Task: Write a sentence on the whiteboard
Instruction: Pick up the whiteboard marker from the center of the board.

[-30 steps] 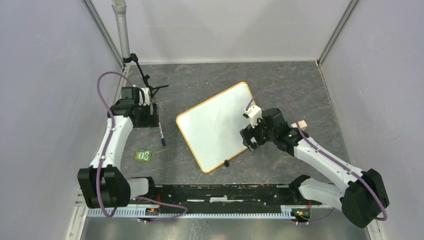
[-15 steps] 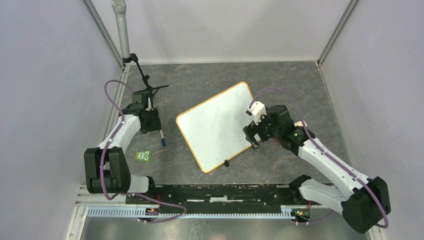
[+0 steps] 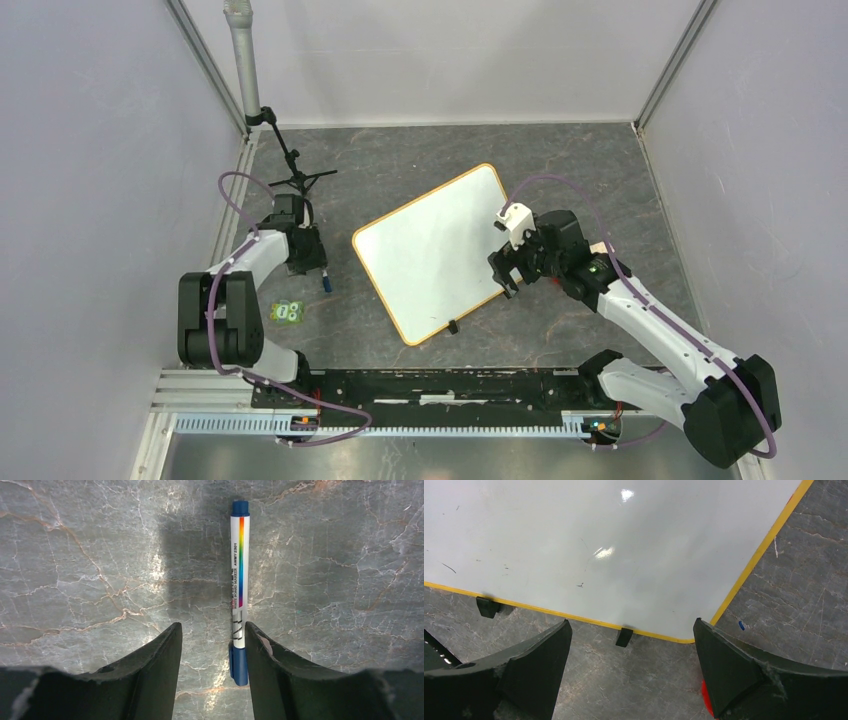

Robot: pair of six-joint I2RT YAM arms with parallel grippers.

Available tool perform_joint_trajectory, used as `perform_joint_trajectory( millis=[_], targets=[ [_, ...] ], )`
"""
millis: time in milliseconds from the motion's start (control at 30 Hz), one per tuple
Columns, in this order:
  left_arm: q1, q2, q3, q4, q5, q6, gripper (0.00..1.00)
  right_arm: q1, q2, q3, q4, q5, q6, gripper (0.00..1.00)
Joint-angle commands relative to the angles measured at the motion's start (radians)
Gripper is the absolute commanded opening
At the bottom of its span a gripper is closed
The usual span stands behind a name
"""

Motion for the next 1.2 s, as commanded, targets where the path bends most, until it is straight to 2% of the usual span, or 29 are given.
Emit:
perform_joint_trajectory(
  millis=[0, 267, 333, 467, 533, 767, 933, 1167],
  targets=[
    [-0.003, 0.017, 0.003, 0.066, 0.013, -0.054, 0.55, -0.007, -0.022, -0.008, 0.031, -0.005, 0.009, 0.98],
    [-0.003, 0.161, 0.078, 0.008, -0.019, -0.082, 0.47, -0.009, -0.014, -0.005, 0.027, -0.009, 0.012, 0.98],
    [-0.003, 0.177, 0.088, -0.002, -0.029, -0.087, 0.4, -0.012, -0.015, -0.004, 0.025, -0.008, 0.012, 0.98],
    [-0.004, 0.147, 0.076, -0.009, -0.04, -0.083, 0.2, -0.014, -0.013, 0.003, 0.019, -0.006, 0.011, 0.98],
    [0.009, 0.105, 0.066, -0.02, -0.039, -0.078, 0.15, -0.014, -0.01, 0.007, 0.018, -0.013, 0.012, 0.98],
    [0.083, -0.106, 0.085, -0.124, -0.008, -0.073, 0.07, -0.015, 0.005, 0.034, 0.007, -0.055, 0.014, 0.98],
    [0.095, -0.281, 0.116, -0.207, 0.027, -0.034, 0.02, -0.015, -0.004, 0.062, -0.003, -0.139, 0.001, 0.98],
    [0.072, -0.462, 0.251, -0.301, 0.356, 0.109, 0.02, -0.016, 0.0, 0.166, -0.029, -0.221, -0.024, 0.98]
  ],
)
